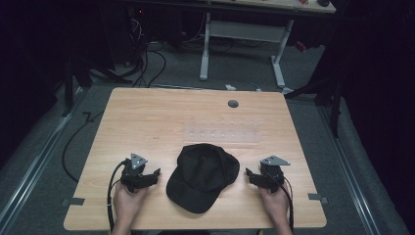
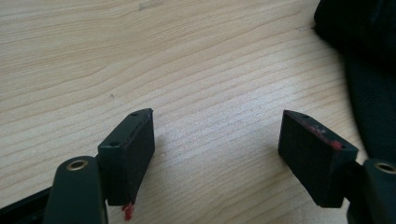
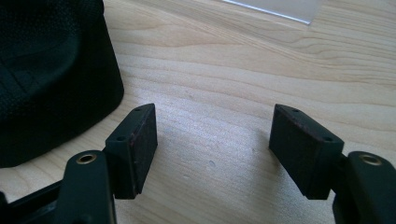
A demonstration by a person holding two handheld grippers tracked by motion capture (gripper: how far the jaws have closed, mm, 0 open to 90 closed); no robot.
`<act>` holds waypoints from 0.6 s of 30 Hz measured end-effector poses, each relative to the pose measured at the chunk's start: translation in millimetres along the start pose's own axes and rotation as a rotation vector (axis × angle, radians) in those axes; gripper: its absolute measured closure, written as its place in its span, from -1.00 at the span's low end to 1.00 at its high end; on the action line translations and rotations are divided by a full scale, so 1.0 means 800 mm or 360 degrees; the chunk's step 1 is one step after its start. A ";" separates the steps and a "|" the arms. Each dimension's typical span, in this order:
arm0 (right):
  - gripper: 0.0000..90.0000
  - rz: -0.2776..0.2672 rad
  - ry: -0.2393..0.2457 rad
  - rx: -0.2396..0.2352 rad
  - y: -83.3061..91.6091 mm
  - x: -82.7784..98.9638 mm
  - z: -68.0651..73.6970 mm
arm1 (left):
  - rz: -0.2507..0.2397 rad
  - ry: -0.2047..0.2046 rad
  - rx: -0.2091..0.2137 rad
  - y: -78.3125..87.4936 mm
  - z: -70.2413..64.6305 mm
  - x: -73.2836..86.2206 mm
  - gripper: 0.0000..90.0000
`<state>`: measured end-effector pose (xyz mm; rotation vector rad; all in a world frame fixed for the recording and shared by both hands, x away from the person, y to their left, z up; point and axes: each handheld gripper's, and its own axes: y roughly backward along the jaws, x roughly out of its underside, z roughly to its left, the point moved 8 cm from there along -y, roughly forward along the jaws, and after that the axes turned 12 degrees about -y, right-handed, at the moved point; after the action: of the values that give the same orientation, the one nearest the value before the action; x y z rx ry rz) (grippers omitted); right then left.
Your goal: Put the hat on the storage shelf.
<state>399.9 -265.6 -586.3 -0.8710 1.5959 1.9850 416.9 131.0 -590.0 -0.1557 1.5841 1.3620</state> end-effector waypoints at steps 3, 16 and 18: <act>-0.28 0.0000 -0.0002 0.0001 0.000 0.000 0.000 | 0.0002 0.0000 -0.0001 0.000 0.000 0.000 -0.39; -0.28 0.0000 -0.0007 0.0004 0.001 0.001 0.000 | 0.0001 -0.0002 -0.0002 0.000 0.000 0.000 -0.40; -0.28 -0.0002 0.0002 0.0004 0.001 0.001 0.000 | 0.0001 -0.0001 -0.0002 0.000 0.000 0.000 -0.40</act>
<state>399.0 -265.7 -586.3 -0.8723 1.5978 1.9811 416.9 130.9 -590.0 -0.1551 1.5830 1.3633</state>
